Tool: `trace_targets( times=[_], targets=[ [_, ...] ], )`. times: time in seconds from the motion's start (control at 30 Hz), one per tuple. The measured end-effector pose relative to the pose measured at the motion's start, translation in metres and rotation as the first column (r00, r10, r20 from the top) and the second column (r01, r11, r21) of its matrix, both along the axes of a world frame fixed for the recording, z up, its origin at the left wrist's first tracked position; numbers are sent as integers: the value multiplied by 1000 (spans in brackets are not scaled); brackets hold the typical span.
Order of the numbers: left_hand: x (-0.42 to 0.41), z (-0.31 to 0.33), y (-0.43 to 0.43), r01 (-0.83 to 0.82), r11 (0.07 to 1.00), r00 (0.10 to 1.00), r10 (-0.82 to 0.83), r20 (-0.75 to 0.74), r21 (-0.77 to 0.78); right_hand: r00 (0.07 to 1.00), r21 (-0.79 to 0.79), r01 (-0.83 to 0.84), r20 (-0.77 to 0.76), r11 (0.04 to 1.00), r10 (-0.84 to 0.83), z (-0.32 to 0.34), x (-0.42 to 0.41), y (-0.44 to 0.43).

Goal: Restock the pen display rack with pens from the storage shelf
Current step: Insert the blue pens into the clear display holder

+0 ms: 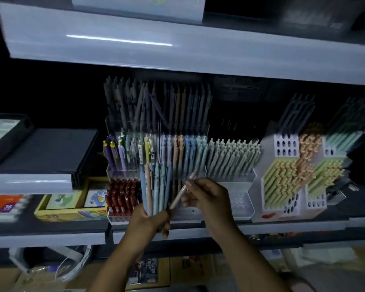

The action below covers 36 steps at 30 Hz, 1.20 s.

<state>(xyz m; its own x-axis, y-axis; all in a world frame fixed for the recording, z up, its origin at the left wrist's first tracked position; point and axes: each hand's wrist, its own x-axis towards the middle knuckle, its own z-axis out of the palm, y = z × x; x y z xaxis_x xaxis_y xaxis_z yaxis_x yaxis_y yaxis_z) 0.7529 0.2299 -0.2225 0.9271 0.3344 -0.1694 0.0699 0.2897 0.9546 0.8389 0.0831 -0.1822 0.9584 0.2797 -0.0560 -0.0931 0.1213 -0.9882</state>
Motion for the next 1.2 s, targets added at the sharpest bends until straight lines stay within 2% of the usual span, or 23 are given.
trace_targets(
  times=[0.1,0.27,0.5,0.67,0.83,1.0,1.2],
  targets=[
    [0,-6,5,-34,999,999,34,-1,9,1000,45,27,-7,999,-27,-2,3,1],
    [-9,-15,17,-59,998,998,59,-19,-8,979,128,205,-14,970,-204,-14,12,-6],
    [-16,-20,33,-51,998,998,53,-38,35,925,-188,269,324,945,-199,-58,12,-2],
    [-18,-27,41,-63,998,997,64,-49,10,889,-355,273,448,894,-93,-77,12,9],
    [-20,-28,41,-51,998,998,52,-46,24,868,-479,285,496,830,-12,-86,13,20],
    [-19,-30,39,-66,998,997,67,-32,18,888,-638,220,445,738,119,-88,15,40],
    [-22,-32,36,-59,998,998,60,-35,19,908,-665,214,406,716,105,-90,11,45]
  ],
)
